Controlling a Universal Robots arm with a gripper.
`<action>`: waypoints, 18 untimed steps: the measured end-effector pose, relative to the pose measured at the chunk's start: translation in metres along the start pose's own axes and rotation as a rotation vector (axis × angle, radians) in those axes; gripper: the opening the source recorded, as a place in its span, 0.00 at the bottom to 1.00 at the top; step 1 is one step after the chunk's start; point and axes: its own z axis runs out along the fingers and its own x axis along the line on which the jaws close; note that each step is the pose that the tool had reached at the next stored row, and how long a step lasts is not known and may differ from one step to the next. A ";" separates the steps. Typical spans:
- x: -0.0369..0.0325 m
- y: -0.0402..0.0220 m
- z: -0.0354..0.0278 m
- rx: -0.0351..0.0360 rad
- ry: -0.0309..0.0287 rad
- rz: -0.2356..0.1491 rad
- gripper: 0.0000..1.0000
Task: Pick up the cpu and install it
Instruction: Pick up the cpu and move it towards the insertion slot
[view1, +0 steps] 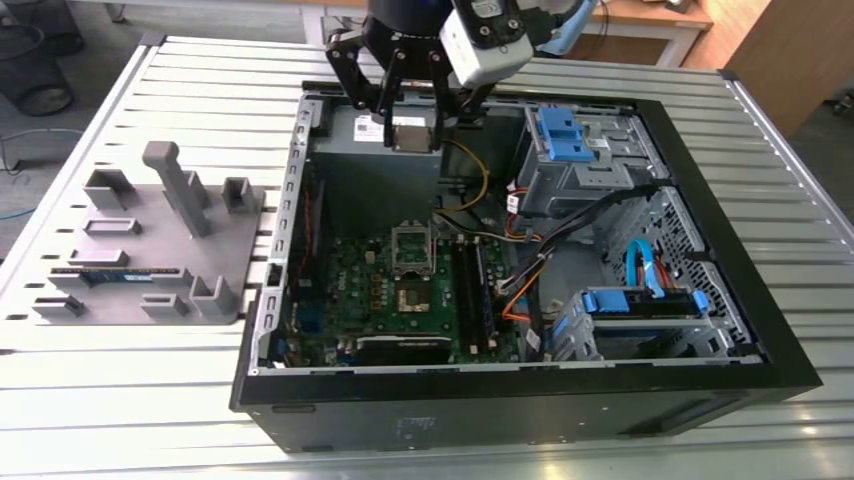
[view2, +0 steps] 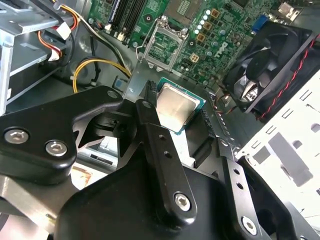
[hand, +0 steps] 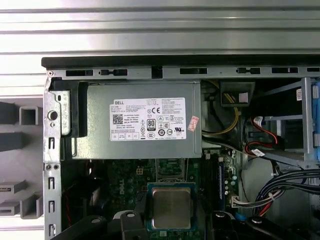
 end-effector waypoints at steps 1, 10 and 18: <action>0.0000 0.0000 0.0001 -0.0001 0.0000 0.000 0.47; -0.0002 -0.0028 -0.0001 0.0008 0.0001 0.000 0.47; -0.0005 -0.0119 -0.0004 0.0027 -0.0001 0.000 0.47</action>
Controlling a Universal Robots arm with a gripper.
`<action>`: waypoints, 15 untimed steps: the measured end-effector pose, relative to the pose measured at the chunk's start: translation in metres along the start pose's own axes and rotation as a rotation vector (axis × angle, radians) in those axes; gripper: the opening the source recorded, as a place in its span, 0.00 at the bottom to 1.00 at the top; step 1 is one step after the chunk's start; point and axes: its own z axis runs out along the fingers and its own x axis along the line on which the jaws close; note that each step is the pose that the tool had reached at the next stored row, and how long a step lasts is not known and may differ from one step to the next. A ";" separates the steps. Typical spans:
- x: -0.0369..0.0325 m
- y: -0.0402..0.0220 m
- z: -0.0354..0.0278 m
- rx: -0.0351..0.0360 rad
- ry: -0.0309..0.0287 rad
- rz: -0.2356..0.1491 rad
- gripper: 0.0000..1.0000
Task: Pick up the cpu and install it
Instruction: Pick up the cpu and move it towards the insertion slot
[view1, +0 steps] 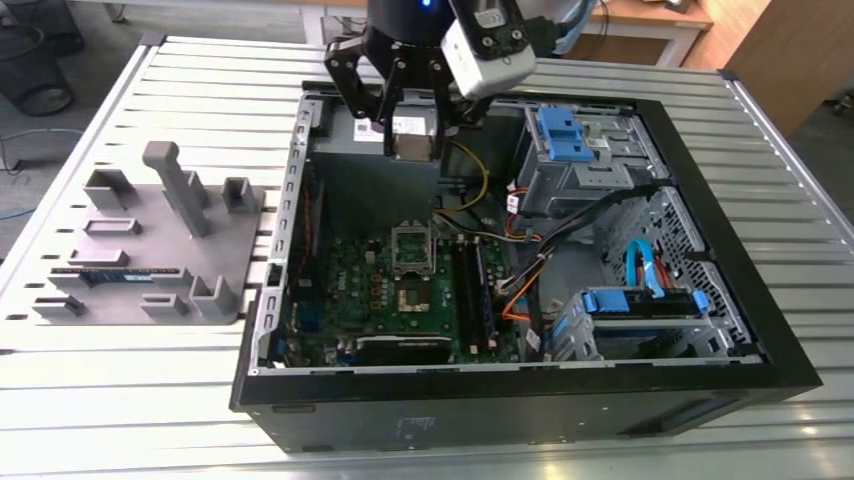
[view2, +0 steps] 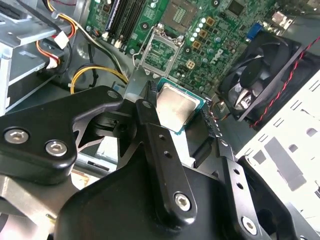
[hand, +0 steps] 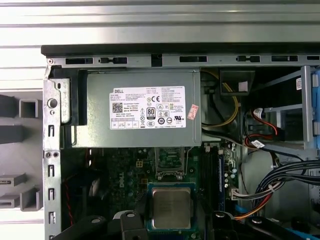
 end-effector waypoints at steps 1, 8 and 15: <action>-0.0001 -0.0012 0.0000 0.0003 0.0000 0.000 0.47; -0.0001 -0.0049 -0.0001 0.0016 0.0000 0.000 0.47; -0.0001 -0.0052 0.0027 0.0017 0.0000 0.000 0.47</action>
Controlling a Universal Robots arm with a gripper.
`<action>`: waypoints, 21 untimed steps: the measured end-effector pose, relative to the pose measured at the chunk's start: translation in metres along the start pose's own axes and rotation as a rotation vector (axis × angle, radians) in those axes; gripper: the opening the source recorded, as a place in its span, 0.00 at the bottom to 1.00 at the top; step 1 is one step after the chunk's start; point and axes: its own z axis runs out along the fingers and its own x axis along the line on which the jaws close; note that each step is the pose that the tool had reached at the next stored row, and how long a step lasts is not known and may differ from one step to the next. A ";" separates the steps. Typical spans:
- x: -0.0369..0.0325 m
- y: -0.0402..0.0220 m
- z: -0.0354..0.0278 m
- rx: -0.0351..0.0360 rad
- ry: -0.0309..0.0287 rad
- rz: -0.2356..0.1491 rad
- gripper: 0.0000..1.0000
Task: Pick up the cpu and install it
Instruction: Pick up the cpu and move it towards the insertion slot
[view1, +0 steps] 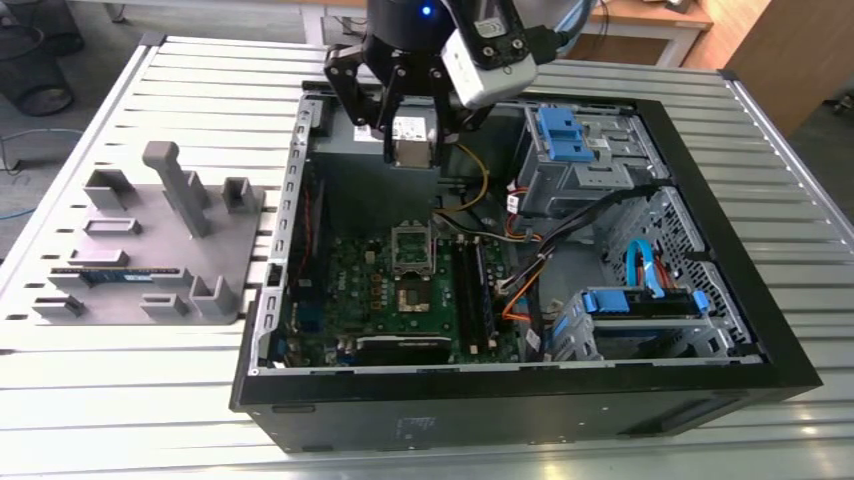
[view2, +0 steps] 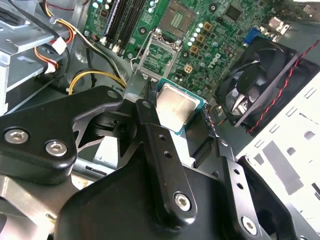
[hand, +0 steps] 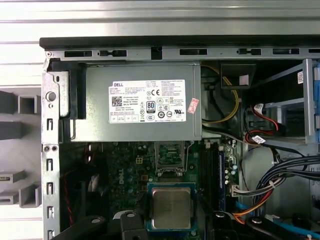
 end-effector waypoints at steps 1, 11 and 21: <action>0.0000 0.0000 0.0009 0.0001 0.0000 0.000 0.47; 0.0001 -0.0004 0.0116 0.0011 0.0000 0.000 0.47; 0.0002 -0.0010 0.0259 0.0010 -0.0001 0.000 0.47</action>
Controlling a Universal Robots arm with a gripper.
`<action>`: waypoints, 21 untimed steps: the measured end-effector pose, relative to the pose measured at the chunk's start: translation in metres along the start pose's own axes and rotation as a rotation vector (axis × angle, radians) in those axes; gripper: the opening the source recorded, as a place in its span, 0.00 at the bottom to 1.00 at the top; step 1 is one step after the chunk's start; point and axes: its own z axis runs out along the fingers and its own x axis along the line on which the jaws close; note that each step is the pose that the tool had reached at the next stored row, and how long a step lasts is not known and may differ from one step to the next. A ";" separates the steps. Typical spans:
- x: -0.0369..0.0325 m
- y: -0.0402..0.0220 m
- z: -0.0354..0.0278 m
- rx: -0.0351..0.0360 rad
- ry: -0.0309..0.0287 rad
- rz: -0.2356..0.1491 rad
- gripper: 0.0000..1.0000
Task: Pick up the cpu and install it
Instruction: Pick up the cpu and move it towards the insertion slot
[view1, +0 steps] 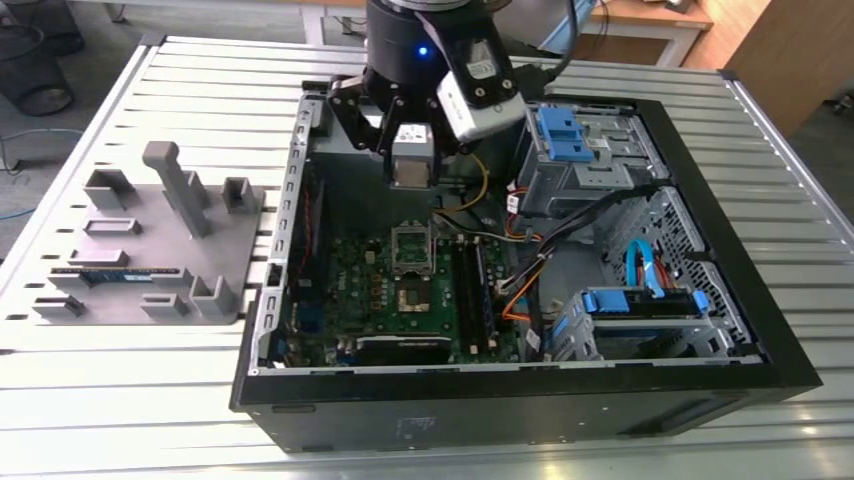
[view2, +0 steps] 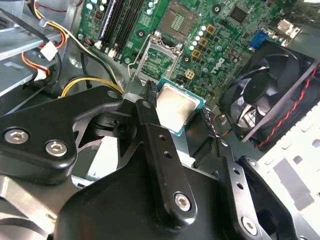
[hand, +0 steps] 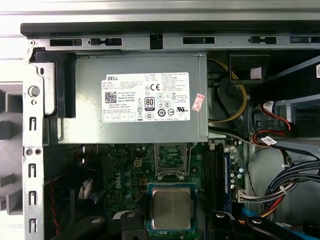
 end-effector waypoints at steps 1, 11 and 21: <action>0.0000 -0.0001 0.0011 0.0000 0.0000 0.000 0.47; -0.0002 -0.0059 0.0082 0.0002 0.0000 0.000 0.47; -0.0004 -0.0134 0.0182 0.0002 0.0001 0.000 0.47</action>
